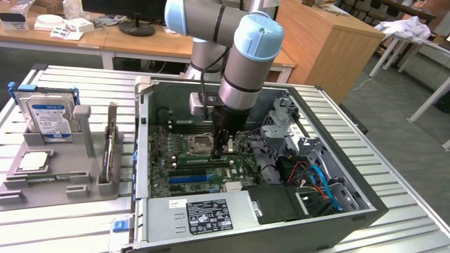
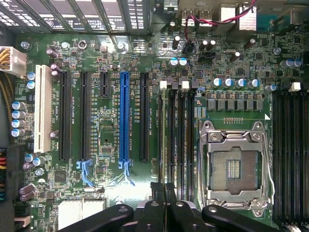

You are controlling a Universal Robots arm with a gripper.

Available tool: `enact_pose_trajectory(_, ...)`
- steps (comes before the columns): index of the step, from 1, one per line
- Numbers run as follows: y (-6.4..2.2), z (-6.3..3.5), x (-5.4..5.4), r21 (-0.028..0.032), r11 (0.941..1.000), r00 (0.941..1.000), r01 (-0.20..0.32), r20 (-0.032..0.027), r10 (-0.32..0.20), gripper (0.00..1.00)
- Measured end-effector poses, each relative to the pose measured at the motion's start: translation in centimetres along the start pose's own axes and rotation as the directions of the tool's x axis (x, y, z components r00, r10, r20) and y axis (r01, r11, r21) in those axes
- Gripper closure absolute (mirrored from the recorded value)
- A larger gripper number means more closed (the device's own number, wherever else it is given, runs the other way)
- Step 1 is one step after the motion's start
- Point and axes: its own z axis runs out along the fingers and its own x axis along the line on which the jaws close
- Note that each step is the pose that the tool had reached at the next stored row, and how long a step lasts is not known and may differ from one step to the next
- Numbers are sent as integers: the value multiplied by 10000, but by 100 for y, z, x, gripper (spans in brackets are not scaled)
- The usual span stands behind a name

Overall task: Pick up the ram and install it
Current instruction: 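Insert the ram into the slot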

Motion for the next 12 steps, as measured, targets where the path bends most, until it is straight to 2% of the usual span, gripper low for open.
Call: enact_pose_trajectory(12,4,2,0,-1,10000,10000,-1,-2,1,89)
